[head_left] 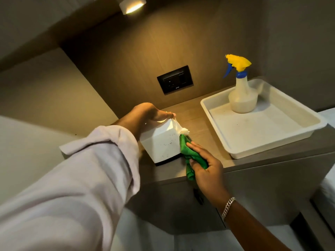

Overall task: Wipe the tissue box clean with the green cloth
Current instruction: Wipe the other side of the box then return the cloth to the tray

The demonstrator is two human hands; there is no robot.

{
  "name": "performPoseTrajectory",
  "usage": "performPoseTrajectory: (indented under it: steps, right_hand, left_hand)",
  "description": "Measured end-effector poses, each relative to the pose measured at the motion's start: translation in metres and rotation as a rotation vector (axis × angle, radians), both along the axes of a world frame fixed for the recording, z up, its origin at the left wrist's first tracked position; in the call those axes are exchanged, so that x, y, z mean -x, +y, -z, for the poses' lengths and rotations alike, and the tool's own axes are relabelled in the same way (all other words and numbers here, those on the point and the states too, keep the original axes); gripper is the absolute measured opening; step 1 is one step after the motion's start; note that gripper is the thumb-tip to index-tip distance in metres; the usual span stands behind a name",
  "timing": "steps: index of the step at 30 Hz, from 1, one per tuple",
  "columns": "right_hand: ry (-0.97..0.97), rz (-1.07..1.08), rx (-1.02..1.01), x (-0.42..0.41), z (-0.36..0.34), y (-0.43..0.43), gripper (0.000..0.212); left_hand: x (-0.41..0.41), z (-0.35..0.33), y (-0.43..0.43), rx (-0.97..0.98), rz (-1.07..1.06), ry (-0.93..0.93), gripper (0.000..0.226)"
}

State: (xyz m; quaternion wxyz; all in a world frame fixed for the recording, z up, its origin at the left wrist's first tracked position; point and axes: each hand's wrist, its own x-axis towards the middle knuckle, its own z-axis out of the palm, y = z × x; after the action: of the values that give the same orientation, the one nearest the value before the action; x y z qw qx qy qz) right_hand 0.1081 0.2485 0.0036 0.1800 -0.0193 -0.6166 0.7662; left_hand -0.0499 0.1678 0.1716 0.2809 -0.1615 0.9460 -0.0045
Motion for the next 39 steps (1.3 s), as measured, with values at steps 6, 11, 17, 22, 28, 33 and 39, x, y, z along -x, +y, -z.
performPoseTrajectory:
  steps: [6, 11, 17, 22, 28, 33, 39]
  right_hand:
    - [-0.015, 0.034, -0.020, 0.009, 0.003, -0.009, 0.051]
    - [-0.013, 0.062, -0.043, 0.014, 0.002, -0.018, 0.049]
    - [-0.105, 0.246, -0.073, 0.025, 0.003, -0.055, 0.053]
    - [-0.144, 0.417, -0.113, 0.027, 0.003, -0.116, 0.057]
    - [-0.083, 0.466, -0.106, 0.015, 0.008, -0.158, 0.061]
    - [-0.065, 0.664, -0.009, 0.042, -0.016, -0.123, 0.056]
    - [-0.127, 0.738, -0.196, 0.051, -0.006, -0.170, 0.059]
  left_hand:
    - [0.013, 0.005, -0.026, -0.021, -0.089, -0.041, 0.116]
    - [0.020, 0.024, -0.061, 0.014, 0.453, 0.011, 0.084]
    - [0.035, 0.055, -0.113, -0.179, 1.159, 0.268, 0.065]
    - [0.049, 0.064, -0.109, -0.350, 1.481, 0.342, 0.065]
    - [0.058, 0.071, -0.109, -0.449, 1.567, 0.350, 0.070]
    - [0.059, 0.073, -0.110, -0.486, 1.570, 0.376, 0.072]
    - [0.068, 0.078, -0.110, -0.520, 1.581, 0.392, 0.068]
